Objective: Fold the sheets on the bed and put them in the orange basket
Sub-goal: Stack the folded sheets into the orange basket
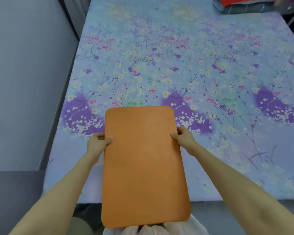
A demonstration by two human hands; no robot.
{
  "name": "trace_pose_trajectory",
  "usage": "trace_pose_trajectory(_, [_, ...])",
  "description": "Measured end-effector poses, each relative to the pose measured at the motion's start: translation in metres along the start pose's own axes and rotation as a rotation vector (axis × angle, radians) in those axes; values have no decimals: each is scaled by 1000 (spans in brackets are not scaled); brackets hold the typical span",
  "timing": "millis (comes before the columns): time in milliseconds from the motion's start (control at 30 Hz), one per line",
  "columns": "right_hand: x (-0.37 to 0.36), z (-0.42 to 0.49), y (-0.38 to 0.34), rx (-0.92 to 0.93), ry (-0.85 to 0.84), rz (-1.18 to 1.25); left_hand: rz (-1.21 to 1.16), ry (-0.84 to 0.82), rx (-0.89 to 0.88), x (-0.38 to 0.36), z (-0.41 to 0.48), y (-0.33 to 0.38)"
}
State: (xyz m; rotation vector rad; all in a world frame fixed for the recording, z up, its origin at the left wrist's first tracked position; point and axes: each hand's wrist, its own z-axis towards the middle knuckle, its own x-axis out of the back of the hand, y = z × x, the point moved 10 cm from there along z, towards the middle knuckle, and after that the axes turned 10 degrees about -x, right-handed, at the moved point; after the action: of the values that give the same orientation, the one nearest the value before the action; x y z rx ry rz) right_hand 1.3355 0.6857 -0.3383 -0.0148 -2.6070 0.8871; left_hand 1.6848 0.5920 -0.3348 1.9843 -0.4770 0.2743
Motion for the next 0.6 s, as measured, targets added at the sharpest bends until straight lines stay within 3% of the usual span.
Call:
trace_pose_trajectory(300, [-4,51,-80,-6,95,100,-163,1,-5,-22,92,50])
trace_pose_trajectory(600, [-8,81,-82,-64,126,115,-175,75,53,-30,123,34])
